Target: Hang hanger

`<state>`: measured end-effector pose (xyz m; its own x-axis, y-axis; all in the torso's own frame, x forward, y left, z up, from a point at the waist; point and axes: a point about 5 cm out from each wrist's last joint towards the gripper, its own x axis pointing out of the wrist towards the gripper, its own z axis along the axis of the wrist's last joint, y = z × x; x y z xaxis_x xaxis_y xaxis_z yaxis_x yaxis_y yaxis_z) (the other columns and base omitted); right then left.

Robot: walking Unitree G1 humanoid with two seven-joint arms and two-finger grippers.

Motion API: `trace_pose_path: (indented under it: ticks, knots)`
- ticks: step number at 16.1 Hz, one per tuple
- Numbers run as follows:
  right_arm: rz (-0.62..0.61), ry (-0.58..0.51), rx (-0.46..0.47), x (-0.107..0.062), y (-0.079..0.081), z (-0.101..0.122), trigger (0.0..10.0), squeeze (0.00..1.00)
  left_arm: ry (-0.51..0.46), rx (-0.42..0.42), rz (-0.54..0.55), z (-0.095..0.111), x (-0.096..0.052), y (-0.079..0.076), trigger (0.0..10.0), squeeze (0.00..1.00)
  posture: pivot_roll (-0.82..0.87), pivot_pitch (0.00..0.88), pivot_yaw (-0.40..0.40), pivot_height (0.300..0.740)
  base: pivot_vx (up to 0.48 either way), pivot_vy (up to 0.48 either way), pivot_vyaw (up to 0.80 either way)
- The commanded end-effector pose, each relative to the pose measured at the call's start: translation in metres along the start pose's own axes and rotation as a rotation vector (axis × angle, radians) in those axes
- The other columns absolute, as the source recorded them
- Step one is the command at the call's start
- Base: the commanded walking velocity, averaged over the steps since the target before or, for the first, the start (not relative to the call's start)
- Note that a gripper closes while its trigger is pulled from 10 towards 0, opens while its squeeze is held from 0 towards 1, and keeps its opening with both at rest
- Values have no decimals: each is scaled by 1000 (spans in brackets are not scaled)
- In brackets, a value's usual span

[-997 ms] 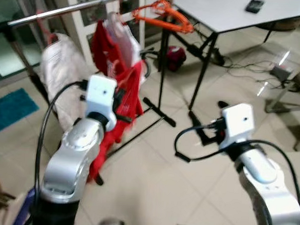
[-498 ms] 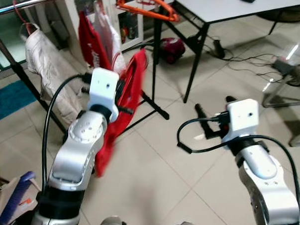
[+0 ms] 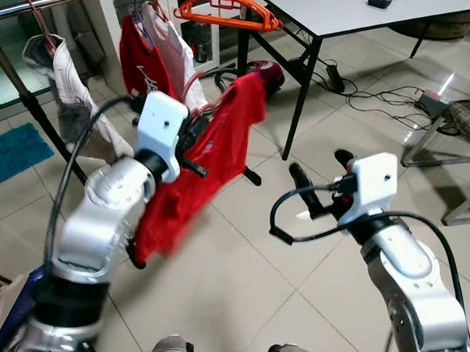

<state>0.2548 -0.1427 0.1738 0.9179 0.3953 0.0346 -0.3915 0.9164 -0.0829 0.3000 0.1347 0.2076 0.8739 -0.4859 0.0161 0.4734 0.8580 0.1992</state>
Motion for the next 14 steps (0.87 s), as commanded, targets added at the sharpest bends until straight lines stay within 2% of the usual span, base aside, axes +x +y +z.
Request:
trace_pose_path:
  ticks: [1, 3, 5, 7, 8, 9, 11, 14]
  knots:
    - [24, -46, 29, 2, -1, 11, 10000, 1000, -45, 4, -75, 12, 2, -5, 10000, 0, -13, 75, 39, 740, 0, 0, 0]
    - [49, -88, 86, 10, -4, 23, 10000, 1000, -77, 5, -229, 25, 1, -13, 10000, 0, -15, 77, 33, 740, 0, 0, 0]
    - [55, -103, 121, 12, -5, 26, 10000, 1000, -73, -3, -257, 27, 0, -14, 10000, 0, -15, 77, 33, 740, 0, 0, 0]
    - [141, -178, 277, 11, -1, 40, 10000, 976, -92, 0, -291, 31, -3, -10, 10000, 0, -18, 83, 27, 740, 0, 0, 0]
    - [158, -192, 314, 10, 0, 41, 10000, 784, -91, -1, -294, 32, -4, -9, 10000, 0, -18, 83, 27, 740, 0, 0, 0]
    - [144, -226, 380, 10, -3, 44, 10000, 0, -119, -21, -340, 36, -7, -12, 10000, 0, -21, 82, 27, 740, 0, 0, 0]
    - [121, -251, 424, 11, -7, 45, 10000, 0, -139, -22, -366, 39, -9, -16, 10000, 0, -20, 81, 27, 740, 0, 0, 0]
    - [52, -223, 388, 20, -12, 41, 10000, 0, -166, -57, -421, 43, -11, -26, 10000, 0, -21, 77, 24, 740, 0, 0, 0]
